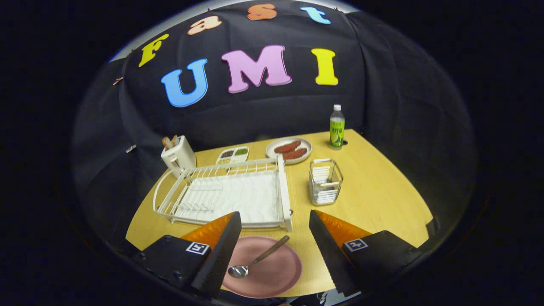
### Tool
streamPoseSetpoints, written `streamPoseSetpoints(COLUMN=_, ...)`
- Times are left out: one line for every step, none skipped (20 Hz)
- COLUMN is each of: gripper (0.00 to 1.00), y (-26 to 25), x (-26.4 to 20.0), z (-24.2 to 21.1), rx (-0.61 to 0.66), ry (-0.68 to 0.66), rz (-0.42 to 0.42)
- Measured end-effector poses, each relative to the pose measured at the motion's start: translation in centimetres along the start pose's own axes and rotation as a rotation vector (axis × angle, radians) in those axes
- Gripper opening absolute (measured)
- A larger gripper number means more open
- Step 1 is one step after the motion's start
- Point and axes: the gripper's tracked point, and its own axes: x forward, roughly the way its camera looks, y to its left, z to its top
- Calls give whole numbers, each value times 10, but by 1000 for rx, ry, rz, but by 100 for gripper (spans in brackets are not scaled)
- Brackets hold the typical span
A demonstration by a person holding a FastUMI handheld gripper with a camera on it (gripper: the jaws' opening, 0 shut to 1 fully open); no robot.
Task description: Take the plate from the dish rack, then take the spoon from the basket and place it into the plate.
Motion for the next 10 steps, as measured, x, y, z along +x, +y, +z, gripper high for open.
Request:
streamPoseSetpoints(gripper=98, y=-3, x=-6, z=29, rx=-18, ry=-67, rz=-13)
streamPoseSetpoints(gripper=98, y=-7, x=-14, z=58, rx=-33, ry=-137, rz=-26)
streamPoseSetpoints(gripper=98, y=-8, x=-24, z=88, rx=-46, ry=-207, rz=-39)
streamPoseSetpoints(gripper=98, y=-10, x=-35, z=116, rx=-55, ry=-274, rz=-52)
streamPoseSetpoints(gripper=98, y=-13, x=-50, z=145, rx=-62, ry=-350, rz=-71)
streamPoseSetpoints(gripper=98, y=-15, x=-64, z=171, rx=-71, ry=-422, rz=-87)
streamPoseSetpoints(gripper=98, y=-16, x=-77, z=194, rx=-88, ry=-484, rz=-99)
streamPoseSetpoints(gripper=98, y=-16, x=-92, z=213, rx=-113, ry=-535, rz=-112)
streamPoseSetpoints(gripper=98, y=-18, x=-103, z=225, rx=-136, ry=-564, rz=-130)
streamPoseSetpoints(gripper=98, y=-20, x=-111, z=230, rx=-155, ry=-575, rz=-150)
